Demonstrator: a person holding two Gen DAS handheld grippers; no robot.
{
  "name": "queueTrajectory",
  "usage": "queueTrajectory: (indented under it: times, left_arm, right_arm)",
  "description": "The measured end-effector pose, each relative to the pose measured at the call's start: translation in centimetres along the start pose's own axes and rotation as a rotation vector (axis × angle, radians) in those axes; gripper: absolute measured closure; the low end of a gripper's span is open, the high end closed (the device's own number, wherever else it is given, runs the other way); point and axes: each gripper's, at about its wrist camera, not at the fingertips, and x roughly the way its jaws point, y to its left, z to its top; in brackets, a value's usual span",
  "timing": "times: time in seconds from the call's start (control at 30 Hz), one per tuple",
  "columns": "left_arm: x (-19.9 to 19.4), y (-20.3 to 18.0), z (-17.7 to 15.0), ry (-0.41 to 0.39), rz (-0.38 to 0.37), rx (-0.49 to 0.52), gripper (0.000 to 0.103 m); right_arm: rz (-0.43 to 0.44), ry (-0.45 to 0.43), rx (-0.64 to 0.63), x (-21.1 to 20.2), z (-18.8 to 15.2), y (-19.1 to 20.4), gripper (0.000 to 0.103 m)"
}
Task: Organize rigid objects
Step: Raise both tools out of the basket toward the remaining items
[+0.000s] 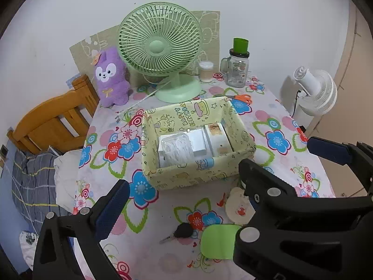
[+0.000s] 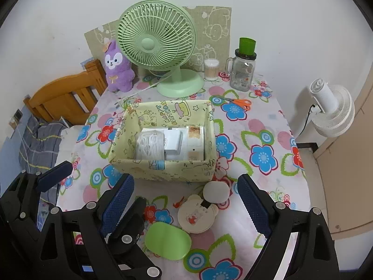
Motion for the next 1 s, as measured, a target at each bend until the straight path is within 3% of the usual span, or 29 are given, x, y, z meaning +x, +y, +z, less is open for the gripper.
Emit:
queueTrajectory:
  times: [1.0]
  left_arm:
    - [-0.9, -2.1, -5.3, 0.017, -0.069, 0.021, 0.0]
  right_arm:
    - [0.007, -0.001, 0.01, -0.8, -5.8, -0.9, 0.007]
